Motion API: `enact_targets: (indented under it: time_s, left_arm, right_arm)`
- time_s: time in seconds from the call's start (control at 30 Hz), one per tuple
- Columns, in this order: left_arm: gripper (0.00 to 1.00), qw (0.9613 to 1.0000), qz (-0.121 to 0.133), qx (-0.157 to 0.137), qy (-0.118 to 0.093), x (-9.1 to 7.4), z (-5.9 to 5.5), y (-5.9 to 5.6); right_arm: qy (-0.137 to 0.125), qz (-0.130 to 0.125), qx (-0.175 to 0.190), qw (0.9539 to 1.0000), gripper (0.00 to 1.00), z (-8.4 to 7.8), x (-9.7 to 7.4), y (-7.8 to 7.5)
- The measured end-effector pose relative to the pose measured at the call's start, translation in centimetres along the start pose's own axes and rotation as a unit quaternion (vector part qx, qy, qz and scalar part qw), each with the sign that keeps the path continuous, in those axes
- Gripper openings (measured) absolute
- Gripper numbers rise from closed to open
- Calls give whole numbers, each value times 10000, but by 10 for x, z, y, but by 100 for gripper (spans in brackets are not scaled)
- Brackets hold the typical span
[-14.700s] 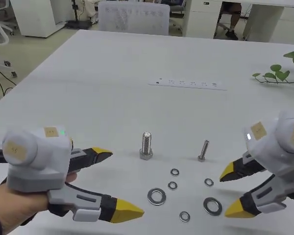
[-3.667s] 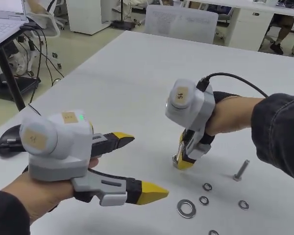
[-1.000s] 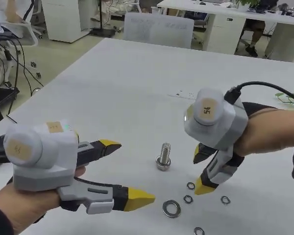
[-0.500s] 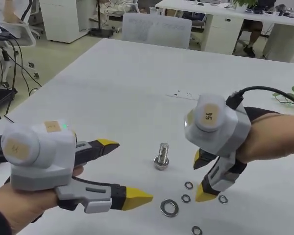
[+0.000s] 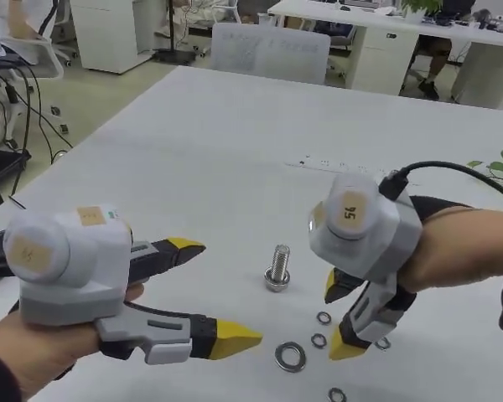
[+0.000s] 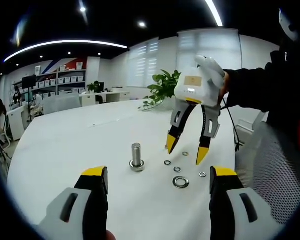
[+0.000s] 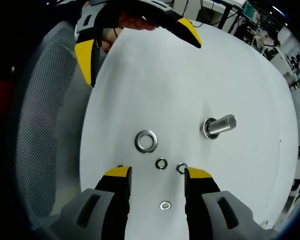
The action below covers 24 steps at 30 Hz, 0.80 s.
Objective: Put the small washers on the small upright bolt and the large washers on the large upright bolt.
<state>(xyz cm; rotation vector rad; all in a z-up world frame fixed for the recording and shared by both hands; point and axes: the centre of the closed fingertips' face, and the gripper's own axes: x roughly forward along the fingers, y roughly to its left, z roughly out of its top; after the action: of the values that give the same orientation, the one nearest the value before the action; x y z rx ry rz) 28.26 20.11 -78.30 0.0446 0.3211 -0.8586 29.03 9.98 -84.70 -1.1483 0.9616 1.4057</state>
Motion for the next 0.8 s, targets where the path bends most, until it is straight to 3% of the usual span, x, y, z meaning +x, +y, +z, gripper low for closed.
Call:
enact_targets:
  time_s: [0.8]
  left_arm:
    - [83,10000,26,6,-28,-3,1,2]
  right_arm:
    - [-23,287,-259,9992,38,24,24,15]
